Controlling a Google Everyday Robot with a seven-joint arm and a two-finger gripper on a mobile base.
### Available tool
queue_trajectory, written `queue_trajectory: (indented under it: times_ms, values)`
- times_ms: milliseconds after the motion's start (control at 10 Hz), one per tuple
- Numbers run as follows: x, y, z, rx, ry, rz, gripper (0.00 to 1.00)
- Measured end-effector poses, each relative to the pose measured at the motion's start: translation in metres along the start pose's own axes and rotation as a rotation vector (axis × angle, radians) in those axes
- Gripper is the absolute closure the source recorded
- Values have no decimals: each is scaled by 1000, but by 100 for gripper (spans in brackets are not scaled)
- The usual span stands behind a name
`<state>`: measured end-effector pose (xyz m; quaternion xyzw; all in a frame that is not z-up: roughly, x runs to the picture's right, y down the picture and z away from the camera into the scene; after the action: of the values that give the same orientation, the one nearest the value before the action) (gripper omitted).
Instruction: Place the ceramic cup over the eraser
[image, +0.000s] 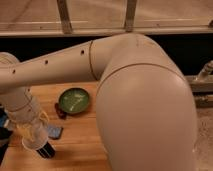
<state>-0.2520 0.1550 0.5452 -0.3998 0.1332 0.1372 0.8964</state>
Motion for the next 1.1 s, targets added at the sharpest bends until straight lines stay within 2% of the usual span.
queue_trajectory:
  times_ms: [400,500,600,800,900,1000,1100]
  values:
    - [0,0,1,0,3,0,97]
    - [1,-1,0,10,13,-3,97]
    - [1,3,-1,33,52,-8,97]
    - [9,0,0,46,119,16,91]
    - [16,-6,2,46,138,39,91]
    - [23,-6,4,43,150,51,98]
    - [29,-7,7,37,157,61,100]
